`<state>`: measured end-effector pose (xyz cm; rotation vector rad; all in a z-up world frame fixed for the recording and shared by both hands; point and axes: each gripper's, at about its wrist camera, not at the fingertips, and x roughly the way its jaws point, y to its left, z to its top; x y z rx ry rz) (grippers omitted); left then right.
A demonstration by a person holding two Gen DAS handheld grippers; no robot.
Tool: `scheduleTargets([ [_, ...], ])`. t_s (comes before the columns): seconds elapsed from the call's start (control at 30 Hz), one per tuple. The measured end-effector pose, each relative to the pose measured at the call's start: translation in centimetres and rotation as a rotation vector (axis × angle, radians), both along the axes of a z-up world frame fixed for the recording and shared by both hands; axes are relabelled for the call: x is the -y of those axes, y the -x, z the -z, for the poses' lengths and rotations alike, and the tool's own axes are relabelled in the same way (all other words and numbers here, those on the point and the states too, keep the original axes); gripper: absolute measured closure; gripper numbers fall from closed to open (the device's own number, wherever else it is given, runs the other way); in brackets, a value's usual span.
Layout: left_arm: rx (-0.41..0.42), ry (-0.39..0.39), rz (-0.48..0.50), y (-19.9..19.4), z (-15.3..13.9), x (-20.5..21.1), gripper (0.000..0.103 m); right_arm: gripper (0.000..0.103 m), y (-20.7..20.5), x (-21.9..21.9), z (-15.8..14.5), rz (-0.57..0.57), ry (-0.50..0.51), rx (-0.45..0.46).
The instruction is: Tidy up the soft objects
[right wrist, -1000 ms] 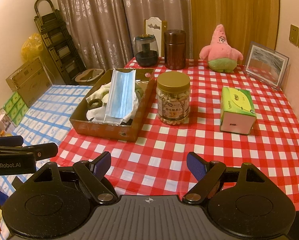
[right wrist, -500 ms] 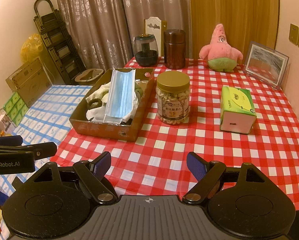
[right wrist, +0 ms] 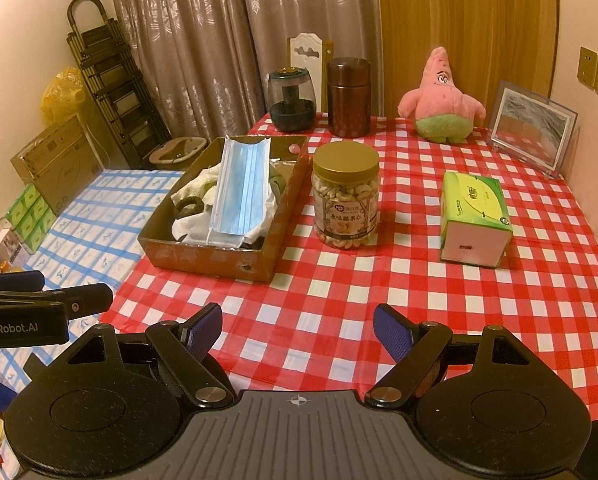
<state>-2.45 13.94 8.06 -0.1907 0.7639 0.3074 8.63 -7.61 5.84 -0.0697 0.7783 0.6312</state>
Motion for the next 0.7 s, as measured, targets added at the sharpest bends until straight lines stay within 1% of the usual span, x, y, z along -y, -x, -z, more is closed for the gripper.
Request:
scheduleTargets([
  [0.53,0.000,0.001,0.001,0.05,-0.01,-0.02,0.002,0.021,-0.02,0.00,0.02,0.000,-0.001,0.000],
  [0.7,0.026,-0.005,-0.003,0.09,-0.18,0.44,0.002,0.021,-0.02,0.01,0.01,0.000,0.000,0.001],
])
